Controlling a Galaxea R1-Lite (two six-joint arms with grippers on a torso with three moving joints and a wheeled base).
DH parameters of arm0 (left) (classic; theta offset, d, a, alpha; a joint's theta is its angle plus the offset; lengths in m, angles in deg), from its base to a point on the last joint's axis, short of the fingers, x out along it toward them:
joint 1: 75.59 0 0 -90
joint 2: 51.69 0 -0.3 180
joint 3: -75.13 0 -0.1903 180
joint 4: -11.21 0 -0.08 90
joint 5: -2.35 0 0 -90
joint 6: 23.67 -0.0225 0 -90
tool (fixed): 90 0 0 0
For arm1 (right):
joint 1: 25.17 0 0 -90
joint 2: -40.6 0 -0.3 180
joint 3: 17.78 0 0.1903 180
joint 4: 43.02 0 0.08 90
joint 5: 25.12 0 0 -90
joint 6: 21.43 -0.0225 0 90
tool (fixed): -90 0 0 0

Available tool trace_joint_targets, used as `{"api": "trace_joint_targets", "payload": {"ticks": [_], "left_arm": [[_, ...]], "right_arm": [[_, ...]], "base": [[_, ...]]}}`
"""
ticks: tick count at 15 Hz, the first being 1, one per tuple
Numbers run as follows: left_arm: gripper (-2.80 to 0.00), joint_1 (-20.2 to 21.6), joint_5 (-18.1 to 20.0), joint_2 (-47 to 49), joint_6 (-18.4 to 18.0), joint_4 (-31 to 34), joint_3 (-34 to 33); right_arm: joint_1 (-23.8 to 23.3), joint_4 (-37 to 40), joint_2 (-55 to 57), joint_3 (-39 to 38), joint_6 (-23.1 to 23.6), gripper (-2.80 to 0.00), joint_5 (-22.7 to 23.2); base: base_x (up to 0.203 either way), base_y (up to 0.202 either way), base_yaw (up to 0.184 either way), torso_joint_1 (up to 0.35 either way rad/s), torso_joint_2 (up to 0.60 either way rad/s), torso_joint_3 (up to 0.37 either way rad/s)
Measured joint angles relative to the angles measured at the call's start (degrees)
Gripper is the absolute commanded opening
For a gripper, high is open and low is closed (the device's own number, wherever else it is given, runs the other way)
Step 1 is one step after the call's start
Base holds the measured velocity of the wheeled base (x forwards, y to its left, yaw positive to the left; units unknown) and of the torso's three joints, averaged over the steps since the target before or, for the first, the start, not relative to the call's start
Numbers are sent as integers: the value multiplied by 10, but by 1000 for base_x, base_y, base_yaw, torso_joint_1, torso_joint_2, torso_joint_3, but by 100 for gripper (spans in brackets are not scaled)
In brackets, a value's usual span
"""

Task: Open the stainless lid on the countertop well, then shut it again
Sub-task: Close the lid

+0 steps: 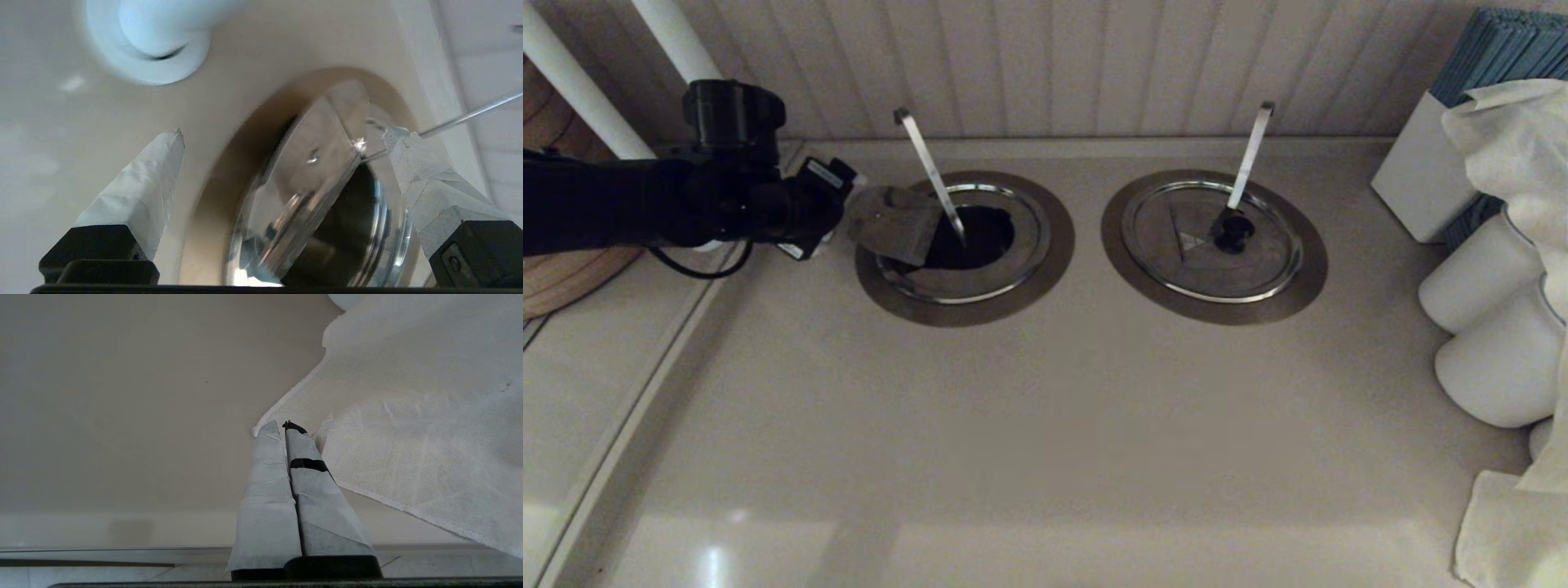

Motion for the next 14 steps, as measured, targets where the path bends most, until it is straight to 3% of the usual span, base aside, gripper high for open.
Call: {"api": "trace_joint_targets", "payload": {"ticks": [3, 14], "left_arm": [[0, -11, -1, 4, -6, -58, -15], [0, -52, 2, -18, -6, -61, -25]], "right_arm": [[0, 0, 0, 0, 0, -280, 0], [0, 0, 0, 0, 0, -280, 0]], "base": [[0, 0, 0, 0, 0, 0], [0, 0, 0, 0, 0, 0]]}}
